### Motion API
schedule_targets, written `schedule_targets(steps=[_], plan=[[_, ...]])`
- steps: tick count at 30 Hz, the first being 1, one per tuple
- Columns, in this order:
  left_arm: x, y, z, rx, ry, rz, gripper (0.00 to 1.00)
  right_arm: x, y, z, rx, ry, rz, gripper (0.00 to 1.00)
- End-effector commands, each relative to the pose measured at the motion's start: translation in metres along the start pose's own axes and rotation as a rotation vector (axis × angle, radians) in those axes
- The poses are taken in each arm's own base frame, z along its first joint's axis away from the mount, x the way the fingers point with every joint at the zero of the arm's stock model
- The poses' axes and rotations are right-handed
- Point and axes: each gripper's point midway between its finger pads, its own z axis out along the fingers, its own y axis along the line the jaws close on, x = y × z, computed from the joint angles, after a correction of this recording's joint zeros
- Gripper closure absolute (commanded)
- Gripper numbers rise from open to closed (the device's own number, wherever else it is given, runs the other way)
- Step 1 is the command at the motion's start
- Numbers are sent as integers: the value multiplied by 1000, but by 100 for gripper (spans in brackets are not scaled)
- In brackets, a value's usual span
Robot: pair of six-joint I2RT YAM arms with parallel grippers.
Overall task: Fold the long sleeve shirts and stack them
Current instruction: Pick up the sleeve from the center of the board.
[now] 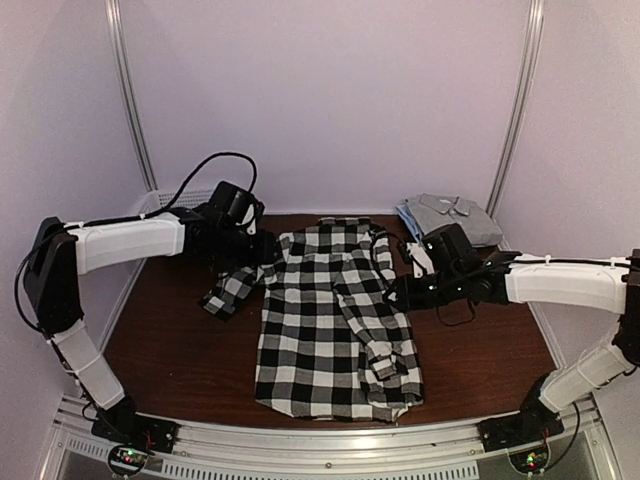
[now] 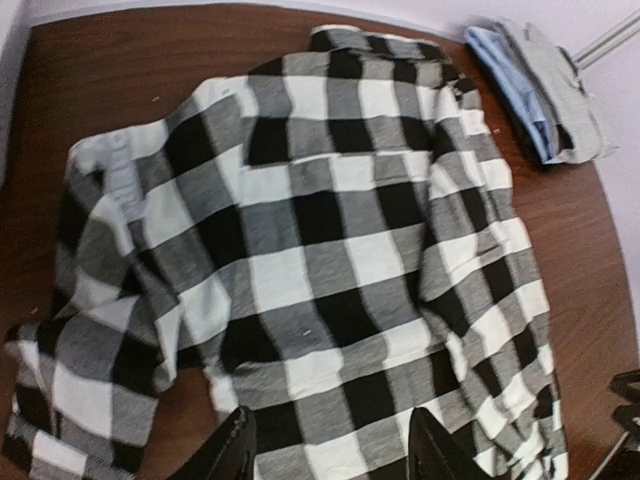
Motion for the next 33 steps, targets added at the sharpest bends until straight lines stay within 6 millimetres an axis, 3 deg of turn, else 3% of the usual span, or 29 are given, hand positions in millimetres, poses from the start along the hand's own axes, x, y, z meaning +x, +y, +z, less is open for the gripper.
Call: schedule_targets(steps=[1,5,10,28,30,33], plan=[[32,68,-26,-298,11,22,46,-15,3,-5,22,-28,-18,61],[62,99,-32,-410,64,35,45,-22,9,-2,10,-31,-24,61],[87,120,-22,-475,139,64,42,-23,10,1,6,-26,-25,61],[124,158,20,-494,291,67,40,-11,5,1,4,-8,-12,61],[125,158,23,-483,296,71,42,-10,6,1,0,-8,-11,61],[127,160,26,-479,306,72,54,-8,5,1,-3,-5,-7,61]])
